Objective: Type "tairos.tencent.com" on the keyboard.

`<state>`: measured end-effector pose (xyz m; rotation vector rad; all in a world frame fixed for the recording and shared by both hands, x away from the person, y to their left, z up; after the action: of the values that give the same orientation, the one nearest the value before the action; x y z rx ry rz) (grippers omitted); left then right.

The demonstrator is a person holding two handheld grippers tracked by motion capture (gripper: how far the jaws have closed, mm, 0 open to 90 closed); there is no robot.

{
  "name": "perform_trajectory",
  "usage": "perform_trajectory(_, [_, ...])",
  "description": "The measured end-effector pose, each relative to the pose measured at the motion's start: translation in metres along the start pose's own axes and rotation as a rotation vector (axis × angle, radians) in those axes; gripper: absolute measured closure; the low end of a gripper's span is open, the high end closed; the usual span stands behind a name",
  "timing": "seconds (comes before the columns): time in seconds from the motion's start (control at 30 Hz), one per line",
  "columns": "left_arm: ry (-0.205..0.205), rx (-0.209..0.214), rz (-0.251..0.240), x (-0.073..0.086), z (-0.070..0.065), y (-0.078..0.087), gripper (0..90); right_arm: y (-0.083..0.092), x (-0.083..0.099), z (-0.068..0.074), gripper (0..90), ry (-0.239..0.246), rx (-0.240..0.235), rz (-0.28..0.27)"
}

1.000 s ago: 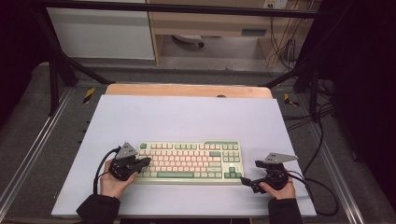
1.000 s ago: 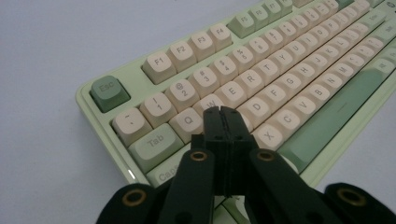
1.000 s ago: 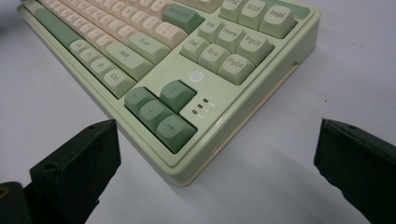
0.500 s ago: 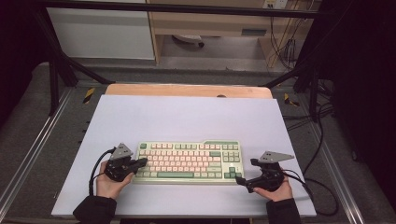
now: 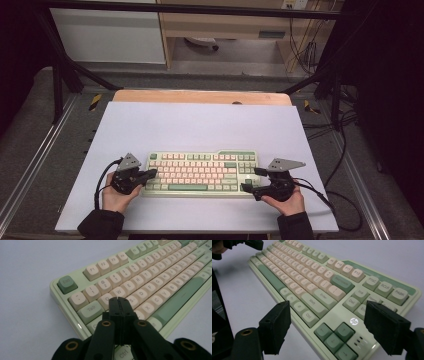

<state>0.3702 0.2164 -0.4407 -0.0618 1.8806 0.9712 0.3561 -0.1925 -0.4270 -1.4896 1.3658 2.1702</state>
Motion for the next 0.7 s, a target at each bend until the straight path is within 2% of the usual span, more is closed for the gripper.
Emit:
perform_trajectory(0.17, [0.001, 0.003, -0.001, 0.0, 0.0, 0.0, 90.0, -0.006, -0.006, 0.007, 34.6, 0.008, -0.024, 0.006])
perform_trajectory(0.43, [-0.002, 0.003, -0.003, 0.0, 0.0, 0.0, 90.0, -0.017, -0.017, 0.018, 51.6, 0.019, -0.036, 0.017])
perform_trajectory(0.7, [-0.003, 0.004, -0.005, 0.0, 0.0, 0.0, 90.0, -0.03, -0.027, 0.031, 62.5, 0.027, -0.046, 0.019])
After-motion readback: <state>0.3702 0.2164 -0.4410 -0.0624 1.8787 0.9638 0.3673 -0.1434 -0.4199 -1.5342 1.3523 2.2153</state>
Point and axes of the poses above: each handheld gripper's, and its own axes: y roughly backward along the jaws, x roughly out of its underside, z roughly to its left, the point moved 3 cm from there along -y, roughly forward along the jaws, and after that the axes turned 10 degrees about x, right-handed, at the moved point
